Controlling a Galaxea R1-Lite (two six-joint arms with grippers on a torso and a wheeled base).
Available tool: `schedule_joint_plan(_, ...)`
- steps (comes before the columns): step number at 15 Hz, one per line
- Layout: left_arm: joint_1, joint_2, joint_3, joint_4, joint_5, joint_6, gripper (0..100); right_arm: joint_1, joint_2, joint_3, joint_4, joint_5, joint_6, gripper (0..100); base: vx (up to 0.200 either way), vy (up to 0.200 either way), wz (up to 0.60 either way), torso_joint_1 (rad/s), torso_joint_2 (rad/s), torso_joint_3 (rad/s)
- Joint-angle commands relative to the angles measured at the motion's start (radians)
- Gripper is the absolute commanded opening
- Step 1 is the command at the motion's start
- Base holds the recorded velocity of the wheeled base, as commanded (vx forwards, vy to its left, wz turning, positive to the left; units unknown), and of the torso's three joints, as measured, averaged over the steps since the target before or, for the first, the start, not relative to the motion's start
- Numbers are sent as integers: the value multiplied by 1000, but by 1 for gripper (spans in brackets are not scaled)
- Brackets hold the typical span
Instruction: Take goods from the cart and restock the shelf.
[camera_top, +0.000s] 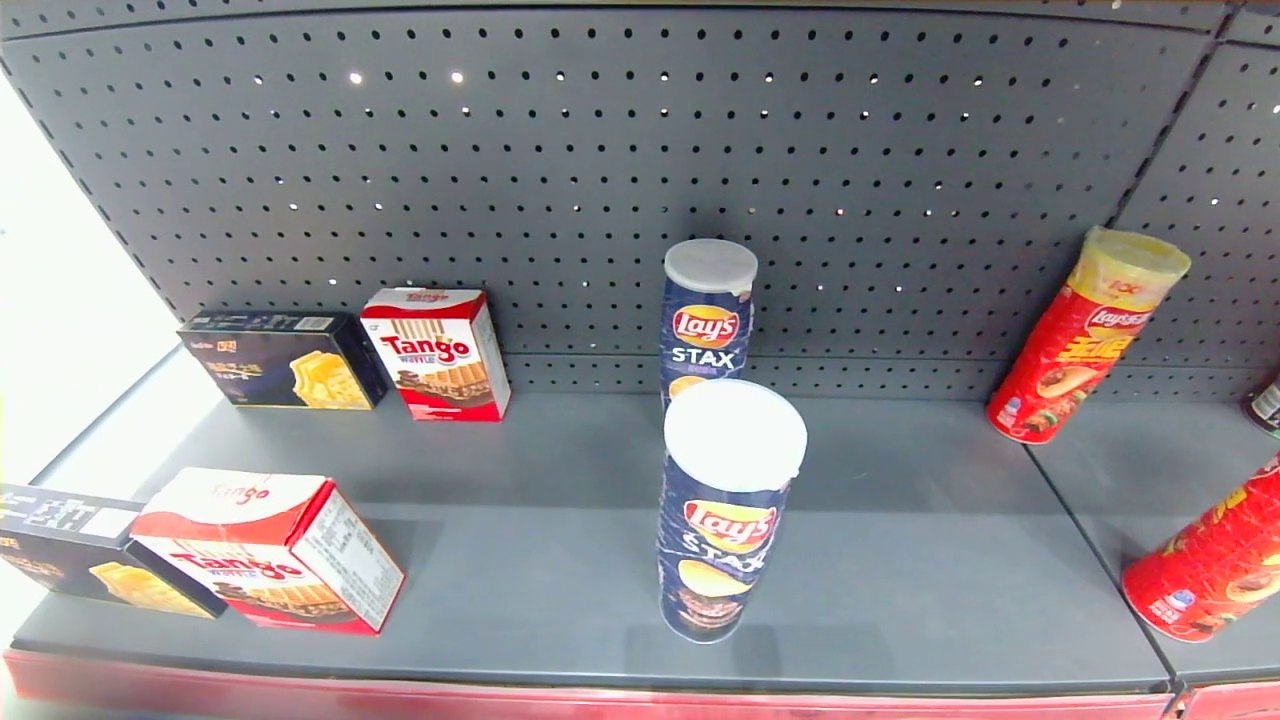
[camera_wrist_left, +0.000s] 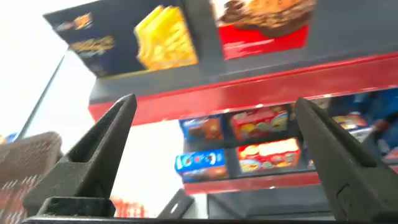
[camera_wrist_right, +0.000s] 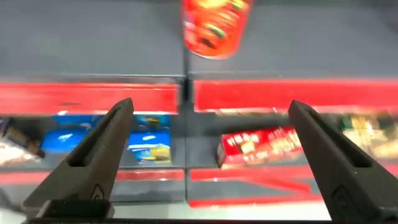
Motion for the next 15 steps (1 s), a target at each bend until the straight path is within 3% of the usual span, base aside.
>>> schedule_joint_plan(1,273,54,-1,2,16,-26,100,-47,-2,9,-13,-4,67,100,0,0,0,0,0,0)
schedule_joint_plan(2,356,56,-1,2,10,-32,100,-47,-2,18,-33,-9,116,100,0,0,0,0,0,0)
schedule_joint_plan(4,359,48,7,-12,-119,-32,100,-47,-2,58,-120,8,138,100,0,0,0,0,0,0)
schedule_joint_plan(7,359,47,25,-44,-386,-53,100,-47,-2,66,-139,135,119,100,0,0,0,0,0,0)
schedule_joint_plan(8,356,48,24,-41,-444,-53,100,-47,-2,76,-139,141,67,100,0,0,0,0,0,0)
schedule_joint_plan(9,355,48,24,-42,-466,-52,100,-47,-2,86,-130,157,15,100,0,0,0,0,0,0)
schedule_joint_plan(11,356,48,27,-47,-476,-60,100,-48,-2,86,-130,181,-14,100,0,0,0,0,0,0)
schedule_joint_plan(12,361,48,24,-41,-437,-75,100,-58,-2,86,-130,178,-11,100,0,0,0,0,0,0)
schedule_joint_plan(14,370,47,40,-51,-279,-76,100,-151,-13,86,-130,178,-13,100,0,0,0,0,0,0)
schedule_joint_plan(15,372,45,53,-59,-248,-93,100,-190,-15,86,-130,180,-10,100,0,0,0,0,0,0)
